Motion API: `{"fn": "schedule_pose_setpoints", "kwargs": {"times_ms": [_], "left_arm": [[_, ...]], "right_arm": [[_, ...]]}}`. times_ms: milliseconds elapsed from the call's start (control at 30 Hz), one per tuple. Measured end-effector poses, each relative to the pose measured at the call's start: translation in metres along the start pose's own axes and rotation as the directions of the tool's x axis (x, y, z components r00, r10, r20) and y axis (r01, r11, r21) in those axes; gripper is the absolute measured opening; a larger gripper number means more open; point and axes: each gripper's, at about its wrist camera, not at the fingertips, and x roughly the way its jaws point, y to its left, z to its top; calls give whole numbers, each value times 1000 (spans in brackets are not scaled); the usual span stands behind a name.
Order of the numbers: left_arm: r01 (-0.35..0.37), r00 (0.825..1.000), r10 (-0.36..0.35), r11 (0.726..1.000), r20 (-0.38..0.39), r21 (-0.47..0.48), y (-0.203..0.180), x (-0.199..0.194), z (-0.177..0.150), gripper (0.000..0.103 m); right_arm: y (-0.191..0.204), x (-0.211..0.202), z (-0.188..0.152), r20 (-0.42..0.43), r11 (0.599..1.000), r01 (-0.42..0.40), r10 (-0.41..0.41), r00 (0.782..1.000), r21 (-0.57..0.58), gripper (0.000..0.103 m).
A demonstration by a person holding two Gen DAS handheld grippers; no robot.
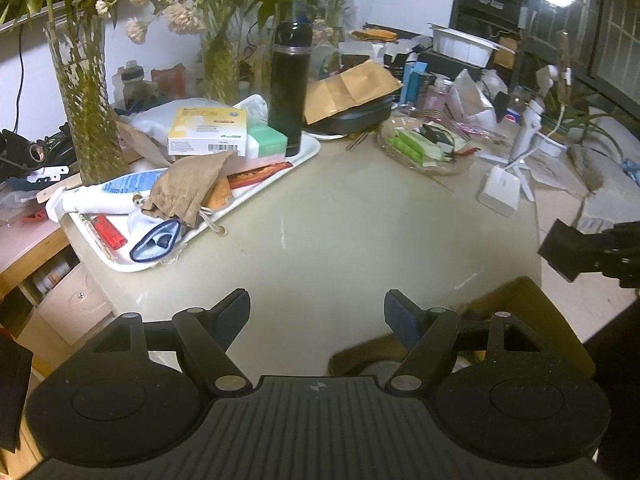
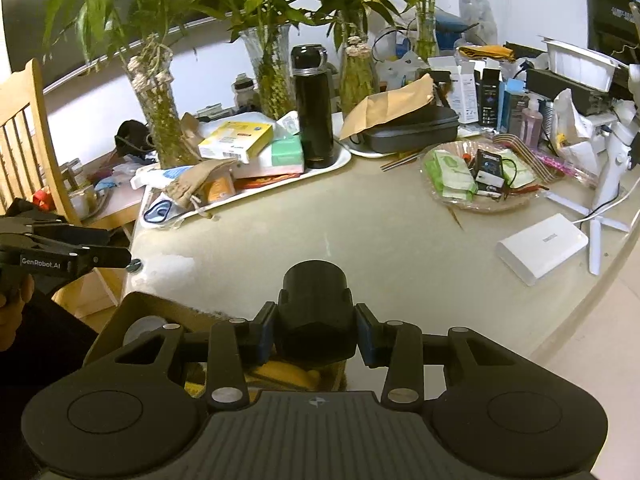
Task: Organize rigid objects
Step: 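Carry the black cube over the cardboard box with the right gripper, then open the right gripper to drop the black cube into the box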
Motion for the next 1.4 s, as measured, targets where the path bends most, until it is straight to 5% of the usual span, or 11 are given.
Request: {"fn": "schedule_pose_setpoints", "kwargs": {"times_ms": [1100, 1200, 1400], "left_arm": [[56, 998, -57, 998, 12, 36, -24, -25, -28, 74], [55, 998, -55, 998, 13, 34, -24, -25, -29, 74], [59, 998, -59, 998, 16, 28, -25, -27, -29, 74]], "right_arm": [[54, -12, -29, -78, 982, -123, 113, 991, -140, 44], [57, -11, -29, -66, 983, -106, 97, 993, -151, 70], [51, -15, -28, -50, 988, -93, 87, 995, -123, 90]]}}
